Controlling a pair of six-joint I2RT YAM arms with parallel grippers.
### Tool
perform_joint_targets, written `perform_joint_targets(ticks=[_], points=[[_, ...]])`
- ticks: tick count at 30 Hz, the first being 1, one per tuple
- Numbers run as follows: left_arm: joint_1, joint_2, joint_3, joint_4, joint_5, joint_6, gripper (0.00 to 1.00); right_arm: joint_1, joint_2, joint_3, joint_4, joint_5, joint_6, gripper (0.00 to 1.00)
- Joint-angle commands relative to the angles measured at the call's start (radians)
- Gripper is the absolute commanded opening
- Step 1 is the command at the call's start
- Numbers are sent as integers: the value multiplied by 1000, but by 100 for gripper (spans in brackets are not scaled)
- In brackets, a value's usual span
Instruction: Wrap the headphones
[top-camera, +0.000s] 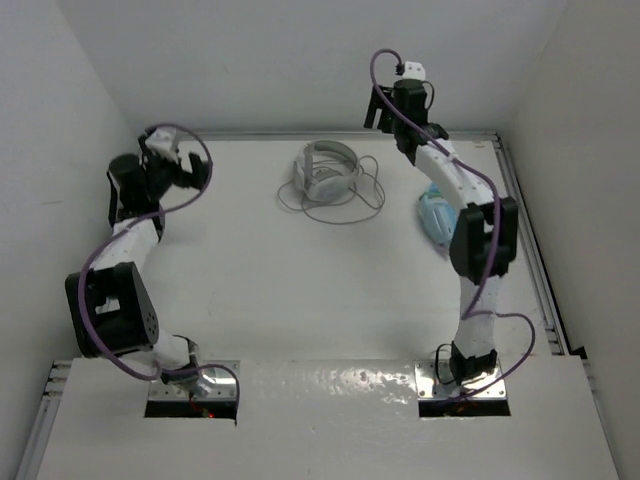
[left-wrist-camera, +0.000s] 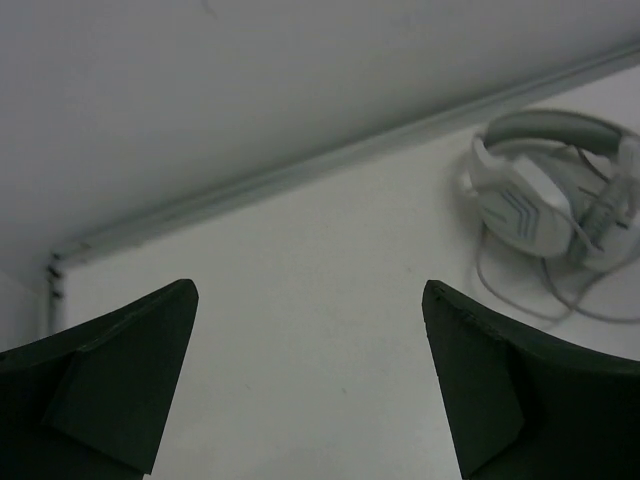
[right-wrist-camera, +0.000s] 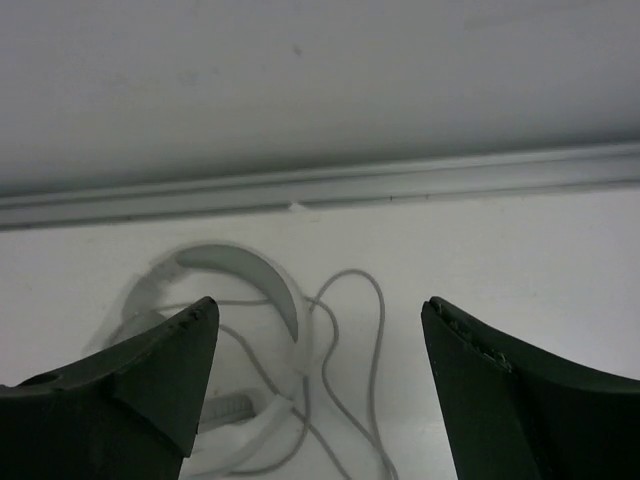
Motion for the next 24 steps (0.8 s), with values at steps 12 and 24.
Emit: perform_joint_targets(ticks=[12,24], points=[[-209,138,563,-757,-367,210,68,92,524,327,-155,18,217,78],[-249,81,545,-842,-289,355,69,133,281,-38,73,-55,-42,0]])
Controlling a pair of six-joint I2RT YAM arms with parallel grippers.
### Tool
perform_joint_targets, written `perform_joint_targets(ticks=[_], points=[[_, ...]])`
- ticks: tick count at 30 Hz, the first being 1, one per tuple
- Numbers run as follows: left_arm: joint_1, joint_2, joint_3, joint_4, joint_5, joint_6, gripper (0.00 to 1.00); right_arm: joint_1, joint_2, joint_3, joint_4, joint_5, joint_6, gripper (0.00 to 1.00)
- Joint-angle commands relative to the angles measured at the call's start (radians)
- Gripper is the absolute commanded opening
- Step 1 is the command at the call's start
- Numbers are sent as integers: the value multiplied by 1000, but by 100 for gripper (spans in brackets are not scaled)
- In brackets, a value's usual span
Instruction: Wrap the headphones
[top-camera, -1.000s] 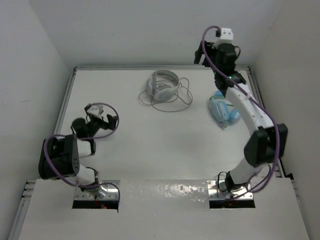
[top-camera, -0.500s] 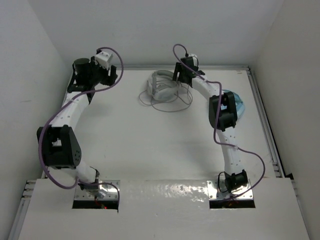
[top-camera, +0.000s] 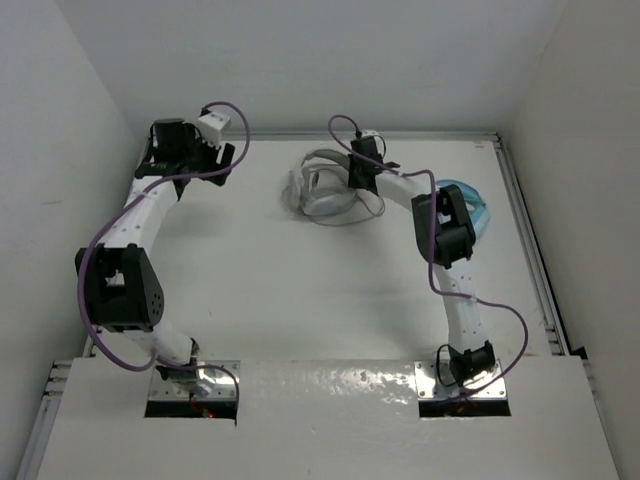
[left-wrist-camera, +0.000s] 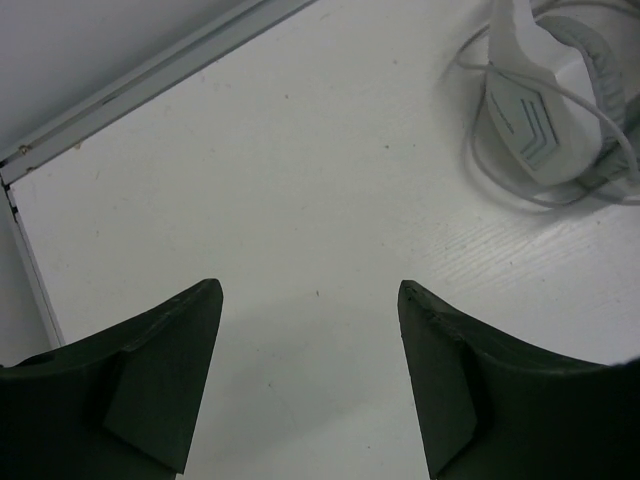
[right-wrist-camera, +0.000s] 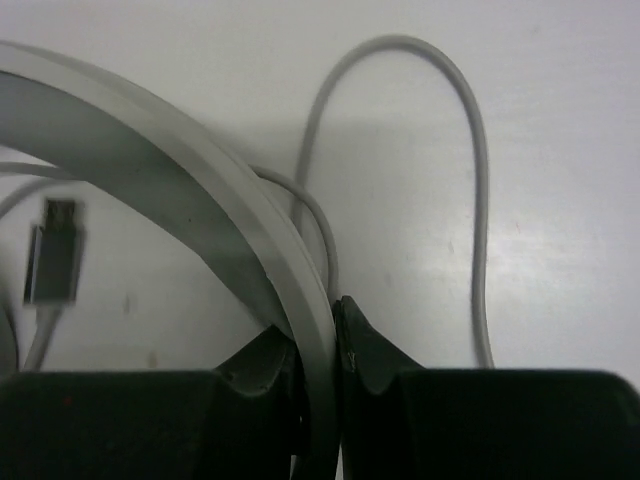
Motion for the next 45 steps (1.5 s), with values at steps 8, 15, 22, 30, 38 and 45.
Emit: perform_joint_targets(ticks=[8,15,22,30,38,45], points=[[-148,-121,65,-193,77,230,74,174,-530,-455,304,-160,-458,0],[-242,-138,-27,-132,106,156,76,309,-542,-428,271,-137,-468,0],[-248,-150,-119,-58,-75,162,69,341,-616,-482,340,-232,-459,0],[-248,-166,-185,-46,-20,138,37,341,-654,-508,414,-356,-472,0],[-248,-141,-196,-90,49,98,4,341,-639,-427,333,-476,-557,0],[-236,-196,-222,24,-58,-120,0,334,-659,-381,316,-386,-525,89]])
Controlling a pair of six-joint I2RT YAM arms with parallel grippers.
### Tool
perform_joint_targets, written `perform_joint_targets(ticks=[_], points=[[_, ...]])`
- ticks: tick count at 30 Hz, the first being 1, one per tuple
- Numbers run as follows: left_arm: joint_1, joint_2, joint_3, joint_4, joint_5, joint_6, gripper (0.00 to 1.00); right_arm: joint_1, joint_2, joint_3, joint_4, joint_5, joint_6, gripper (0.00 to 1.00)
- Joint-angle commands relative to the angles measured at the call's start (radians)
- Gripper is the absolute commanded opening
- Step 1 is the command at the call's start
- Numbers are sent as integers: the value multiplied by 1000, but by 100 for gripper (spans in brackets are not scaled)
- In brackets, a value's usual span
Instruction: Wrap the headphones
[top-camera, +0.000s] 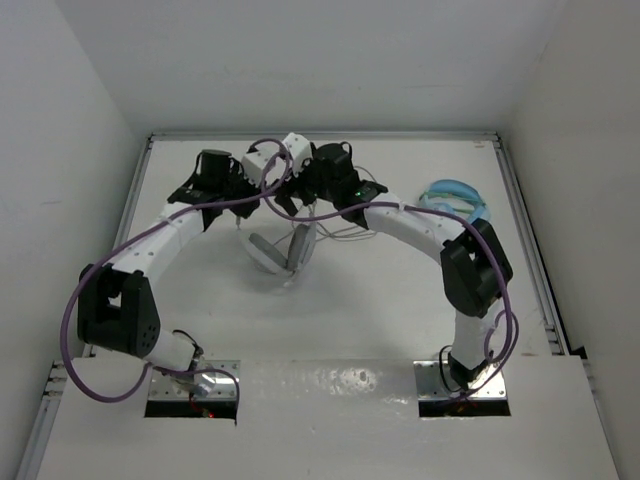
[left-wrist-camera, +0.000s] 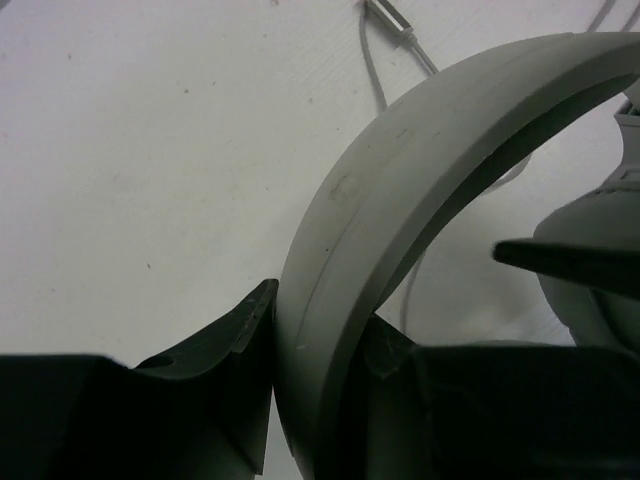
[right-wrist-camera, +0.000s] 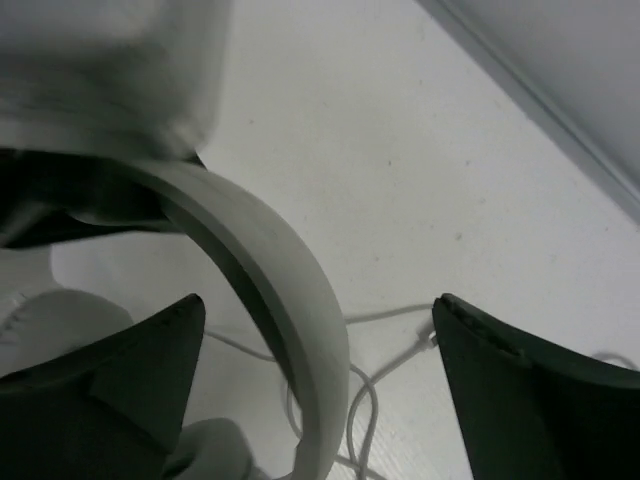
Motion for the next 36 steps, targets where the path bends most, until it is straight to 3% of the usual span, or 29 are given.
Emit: perform_joint_targets(ticks=[1,6,10,12,13,14,15,17,18,20,21,24,27,30,33,35,36], points=[[19,-54,1,106,-49,-179,0,0,-106,73,85,-8,16,98],[172,-54,32,160,16,-422,0,-26,-357,-63,165,37,31,99],[269,-72,82,181,51,-567,0,-27,-566,-277,253,29,18,99],[301,-82,119,166,71,-603,0,-29,-661,-412,296,3,-28,87],[313,-79,172,138,82,-635,0,-30,-687,-456,304,-23,-74,66],[318,-76,200,125,83,-652,0,-30,-690,-494,320,-38,-102,55],[324,-73,255,112,89,-687,0,-30,-683,-580,371,-57,-134,48],[329,-65,302,79,96,-721,0,-30,-646,-648,431,-110,-230,43],[330,-62,323,69,99,-730,0,-29,-578,-681,456,-127,-255,59],[329,-59,380,37,93,-755,0,-24,-487,-677,502,-143,-315,74],[330,-59,395,26,91,-764,0,-21,-391,-644,510,-140,-340,89],[329,-66,429,2,79,-776,0,-7,-257,-553,539,-101,-418,99],[330,-76,451,-12,92,-776,0,-7,-74,-450,531,-52,-487,99],[330,-79,483,-32,115,-776,0,-7,10,-355,486,-35,-515,99],[329,-76,510,-54,128,-776,0,-3,112,-274,468,-55,-457,99],[330,-76,515,-60,128,-778,0,0,184,-220,484,-48,-371,94],[330,-77,509,-60,126,-779,0,0,202,-208,470,-54,-354,87]])
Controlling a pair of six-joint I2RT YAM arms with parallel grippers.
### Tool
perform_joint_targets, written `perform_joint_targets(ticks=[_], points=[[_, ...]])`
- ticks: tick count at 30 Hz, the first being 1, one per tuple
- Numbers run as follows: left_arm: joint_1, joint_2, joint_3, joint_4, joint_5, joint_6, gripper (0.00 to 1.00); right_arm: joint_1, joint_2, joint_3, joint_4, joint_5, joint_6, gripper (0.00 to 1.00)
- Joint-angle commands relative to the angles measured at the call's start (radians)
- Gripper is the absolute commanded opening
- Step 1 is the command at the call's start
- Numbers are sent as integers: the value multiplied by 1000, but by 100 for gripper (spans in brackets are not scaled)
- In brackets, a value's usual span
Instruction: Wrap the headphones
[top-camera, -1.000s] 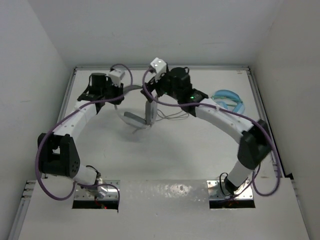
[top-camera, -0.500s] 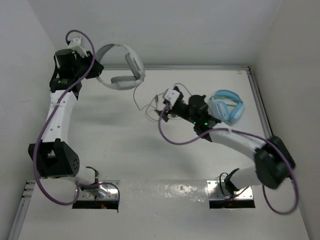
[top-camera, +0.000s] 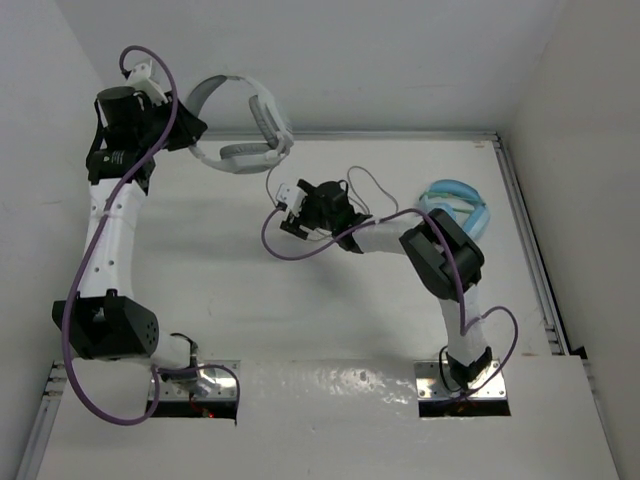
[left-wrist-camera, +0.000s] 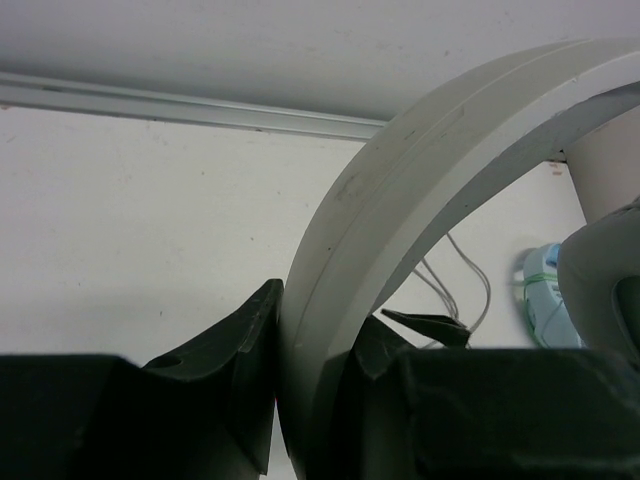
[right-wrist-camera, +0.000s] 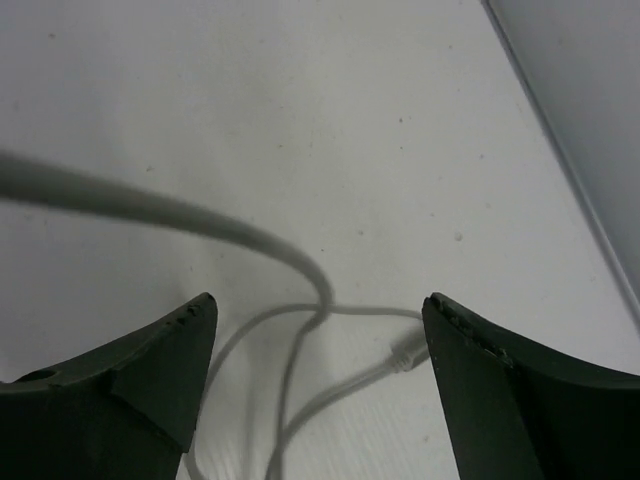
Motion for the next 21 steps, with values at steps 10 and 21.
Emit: perform_joint_targets(ticks=[10,21], points=[[10,-22,-20,137,-23,-60,0,23,-139,-234,196,-58,257,0],[-64,79,-271,366,-330,158,0,247,-665,-285,-383,162,148,0]])
